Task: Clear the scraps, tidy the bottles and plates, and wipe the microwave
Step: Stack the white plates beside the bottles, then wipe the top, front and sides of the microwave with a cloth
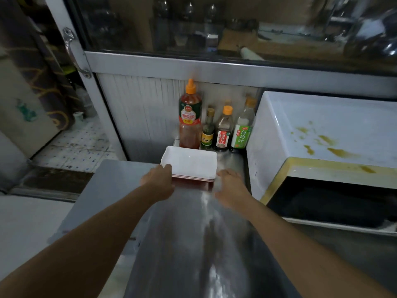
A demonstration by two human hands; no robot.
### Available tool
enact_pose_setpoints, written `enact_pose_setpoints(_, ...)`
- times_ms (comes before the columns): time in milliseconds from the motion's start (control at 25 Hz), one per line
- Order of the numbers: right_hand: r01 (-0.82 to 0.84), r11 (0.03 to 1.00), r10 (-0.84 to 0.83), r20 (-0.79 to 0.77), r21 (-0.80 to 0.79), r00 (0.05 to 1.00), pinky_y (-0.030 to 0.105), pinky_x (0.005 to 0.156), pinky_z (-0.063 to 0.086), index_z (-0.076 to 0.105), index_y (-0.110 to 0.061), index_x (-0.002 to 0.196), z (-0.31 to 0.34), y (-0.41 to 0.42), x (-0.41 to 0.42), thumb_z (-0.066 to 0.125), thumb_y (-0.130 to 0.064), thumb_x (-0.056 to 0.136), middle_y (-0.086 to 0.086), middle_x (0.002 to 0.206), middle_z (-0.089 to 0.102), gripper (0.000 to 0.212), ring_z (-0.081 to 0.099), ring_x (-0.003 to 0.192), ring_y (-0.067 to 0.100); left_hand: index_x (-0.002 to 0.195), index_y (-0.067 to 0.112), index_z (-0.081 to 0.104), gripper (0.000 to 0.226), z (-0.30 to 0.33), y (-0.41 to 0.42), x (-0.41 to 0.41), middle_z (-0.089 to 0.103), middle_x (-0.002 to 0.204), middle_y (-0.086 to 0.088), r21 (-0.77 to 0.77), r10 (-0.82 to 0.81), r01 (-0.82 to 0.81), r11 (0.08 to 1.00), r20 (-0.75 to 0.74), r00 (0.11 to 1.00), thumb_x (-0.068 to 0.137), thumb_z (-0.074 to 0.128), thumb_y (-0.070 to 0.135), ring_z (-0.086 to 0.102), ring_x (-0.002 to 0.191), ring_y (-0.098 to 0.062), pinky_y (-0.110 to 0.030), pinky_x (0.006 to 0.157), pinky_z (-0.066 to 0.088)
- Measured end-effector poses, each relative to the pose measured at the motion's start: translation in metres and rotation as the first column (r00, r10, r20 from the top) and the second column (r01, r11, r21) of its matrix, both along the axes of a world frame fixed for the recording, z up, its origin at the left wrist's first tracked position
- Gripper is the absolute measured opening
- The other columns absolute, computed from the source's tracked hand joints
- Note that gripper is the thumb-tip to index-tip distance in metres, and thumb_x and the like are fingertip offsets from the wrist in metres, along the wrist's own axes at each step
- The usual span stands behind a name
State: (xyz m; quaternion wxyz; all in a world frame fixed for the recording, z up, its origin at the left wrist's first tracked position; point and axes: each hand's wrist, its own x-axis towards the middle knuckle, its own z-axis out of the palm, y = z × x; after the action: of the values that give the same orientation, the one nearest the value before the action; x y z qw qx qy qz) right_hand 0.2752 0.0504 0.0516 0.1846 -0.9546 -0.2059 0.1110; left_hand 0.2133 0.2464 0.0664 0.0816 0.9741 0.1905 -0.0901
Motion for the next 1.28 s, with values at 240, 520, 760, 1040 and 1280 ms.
enact_pose_setpoints(240, -0.142, 0.990, 0.141, 0.070, 0.010, 0.988, 0.036, 0.106, 0.034, 0.043, -0.009, 0.130, 0.030, -0.062, -0.063, 0.066, -0.017, 0.081, 0.010, 0.139, 0.038, 0.054, 0.029, 0.130, 0.031, 0.127, 0.013, 0.042, 0.051, 0.027, -0.079, -0.076, 0.047, 0.129, -0.011, -0.011, 0.009, -0.008, 1.000, 0.016, 1.000, 0.085, 0.062, 0.032, 0.049, 0.119, -0.030, -0.042, 0.095, 0.045)
enact_pose_setpoints(520, -0.143, 0.989, 0.145, 0.082, -0.025, 0.986, 0.035, 0.100, 0.036, 0.045, -0.010, 0.127, 0.054, -0.132, -0.109, 0.064, -0.018, 0.080, 0.011, 0.132, 0.041, 0.052, 0.036, 0.122, 0.031, 0.131, 0.014, 0.040, 0.055, 0.043, -0.148, -0.122, 0.046, 0.135, -0.008, -0.048, -0.051, 0.051, 0.998, -0.009, 0.999, 0.085, 0.062, 0.033, 0.046, 0.124, -0.027, -0.041, 0.099, 0.043)
enact_pose_setpoints(760, -0.028, 1.000, 0.027, 0.063, 0.015, 0.998, 0.034, 0.104, 0.034, 0.039, -0.011, 0.136, 0.064, -0.188, -0.137, 0.062, -0.019, 0.082, 0.009, 0.139, 0.034, 0.059, 0.030, 0.128, 0.030, 0.131, 0.015, 0.040, 0.054, 0.055, -0.196, -0.126, 0.044, 0.135, -0.010, -0.063, -0.169, 0.168, 0.984, 0.000, 0.986, 0.086, 0.062, 0.034, 0.045, 0.124, -0.029, -0.041, 0.099, 0.042)
enact_pose_setpoints(1040, 0.222, 0.975, -0.222, 0.043, 0.020, 0.974, 0.029, 0.109, 0.026, 0.035, -0.014, 0.140, 0.062, -0.259, -0.177, 0.065, -0.024, 0.082, 0.008, 0.143, 0.031, 0.066, 0.026, 0.133, 0.028, 0.132, 0.011, 0.040, 0.055, 0.055, -0.256, -0.127, 0.048, 0.131, -0.014, -0.098, -0.394, 0.396, 0.913, 0.037, 0.918, 0.086, 0.062, 0.030, 0.048, 0.119, -0.030, -0.038, 0.095, 0.044)
enact_pose_setpoints(1280, 0.440, 0.896, -0.438, 0.045, -0.062, 0.898, 0.033, 0.110, 0.028, 0.042, -0.016, 0.135, 0.058, -0.343, -0.210, 0.065, -0.035, 0.081, 0.009, 0.142, 0.039, 0.061, 0.030, 0.134, 0.029, 0.130, 0.014, 0.044, 0.054, 0.042, -0.324, -0.124, 0.052, 0.132, -0.009, -0.130, -0.566, 0.564, 0.816, 0.025, 0.824, 0.083, 0.062, 0.032, 0.050, 0.121, -0.028, -0.037, 0.098, 0.044)
